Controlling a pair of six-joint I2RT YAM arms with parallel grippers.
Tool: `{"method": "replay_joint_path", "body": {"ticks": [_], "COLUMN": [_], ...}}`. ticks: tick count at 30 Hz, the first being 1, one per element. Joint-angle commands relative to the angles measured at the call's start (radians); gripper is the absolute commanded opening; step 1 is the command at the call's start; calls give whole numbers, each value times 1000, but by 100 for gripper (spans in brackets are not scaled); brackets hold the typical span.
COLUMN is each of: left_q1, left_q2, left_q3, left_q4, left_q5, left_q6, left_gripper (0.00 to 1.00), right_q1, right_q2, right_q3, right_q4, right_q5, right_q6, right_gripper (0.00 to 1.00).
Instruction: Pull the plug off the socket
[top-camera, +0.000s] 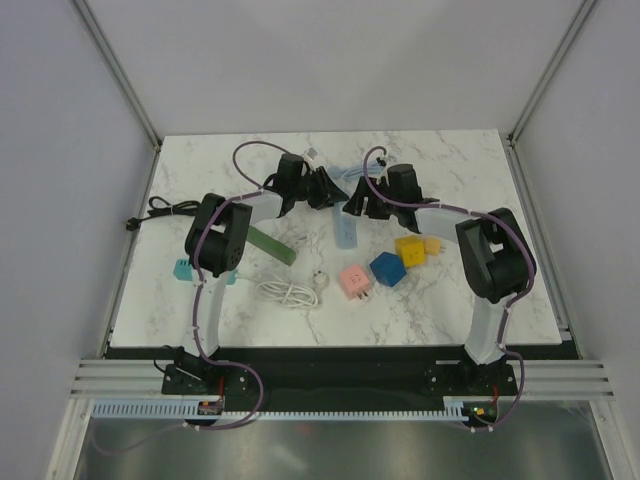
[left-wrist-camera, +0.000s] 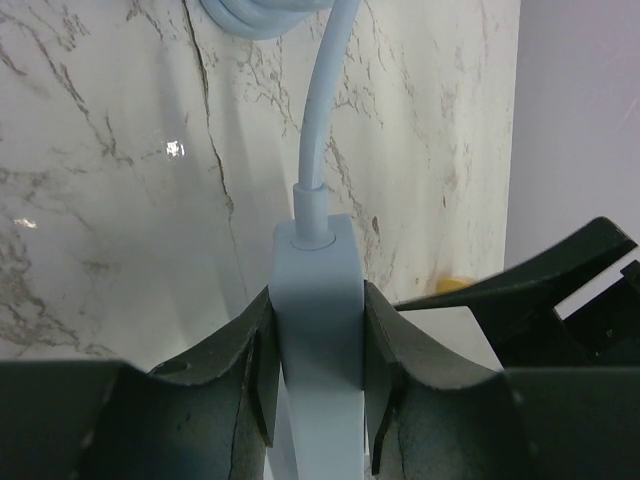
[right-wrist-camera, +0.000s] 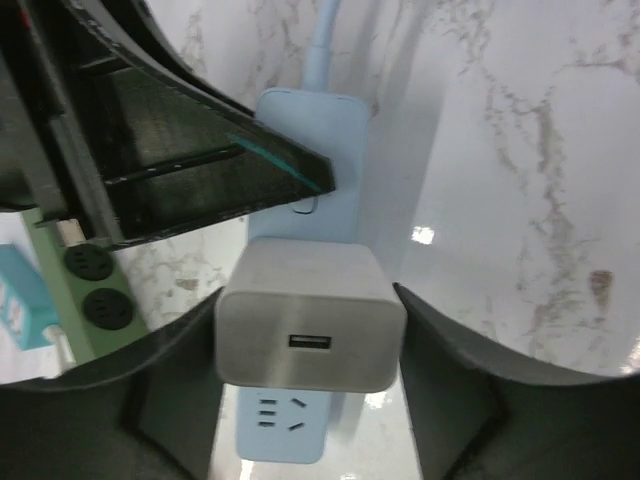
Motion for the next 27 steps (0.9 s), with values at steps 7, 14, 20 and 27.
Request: {"method": "replay_joint_path", "body": {"ticks": [7, 14, 20, 27], "left_q1": [-6, -5, -3, -2], "left_q2": [34, 34, 38, 40], "left_q3": [39, 42, 48, 64], "left_q4": [12, -5, -27, -50], "left_q5": [8, 2, 4, 2], "left_q6": [71, 85, 84, 102], "left_gripper": [2, 2, 2, 2], "right_q1": [2, 2, -18, -70], "right_q2": [68, 84, 15, -12], "right_q3": [61, 52, -56, -120], "right_q4": [96, 119, 243, 351], "right_q5": [-28, -39, -8, -77], "right_q6": [71, 98, 219, 322], "right_gripper": [55, 5, 0, 0]}}
